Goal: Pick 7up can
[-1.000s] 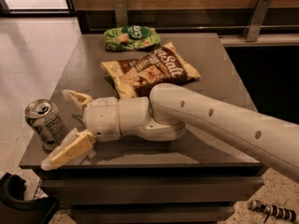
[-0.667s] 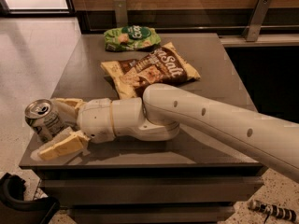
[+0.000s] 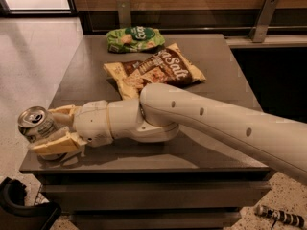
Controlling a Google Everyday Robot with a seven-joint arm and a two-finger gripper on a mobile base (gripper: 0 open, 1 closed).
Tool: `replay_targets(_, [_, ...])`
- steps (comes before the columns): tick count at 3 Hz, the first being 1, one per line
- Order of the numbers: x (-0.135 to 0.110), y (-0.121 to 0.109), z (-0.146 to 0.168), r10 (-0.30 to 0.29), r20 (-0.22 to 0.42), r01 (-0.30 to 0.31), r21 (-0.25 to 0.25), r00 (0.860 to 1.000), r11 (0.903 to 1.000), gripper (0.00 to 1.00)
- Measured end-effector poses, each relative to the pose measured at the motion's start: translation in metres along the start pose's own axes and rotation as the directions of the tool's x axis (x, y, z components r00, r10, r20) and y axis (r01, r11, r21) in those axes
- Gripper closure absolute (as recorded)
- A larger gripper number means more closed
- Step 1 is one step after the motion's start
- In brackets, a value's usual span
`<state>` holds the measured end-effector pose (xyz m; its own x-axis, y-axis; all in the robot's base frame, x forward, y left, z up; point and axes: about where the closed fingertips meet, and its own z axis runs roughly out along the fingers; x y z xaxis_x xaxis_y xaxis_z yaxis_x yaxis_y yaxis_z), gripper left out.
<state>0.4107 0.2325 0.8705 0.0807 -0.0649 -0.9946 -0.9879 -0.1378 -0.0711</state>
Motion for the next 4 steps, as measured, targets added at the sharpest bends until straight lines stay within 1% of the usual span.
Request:
replay_targets(1, [-0.001,0.001,0.001,-0.001,0.0,0.001,-0.003,1.0,1.0,0.99])
replay_targets(2, [-0.003,0.001,0.001,-0.003,-0.001,0.003,-0.006,1.0,1.0,1.0])
replay_targets(3, [-0.032,-0.01,-0.009,-0.015,-0.008,0.015,-0.018,1.0,0.9997,1.0])
replay_targets(4, [-0.074,-0.02,-0.026,-0.071,-0.018,0.071,-0.008,0.997,0.9974,1.0])
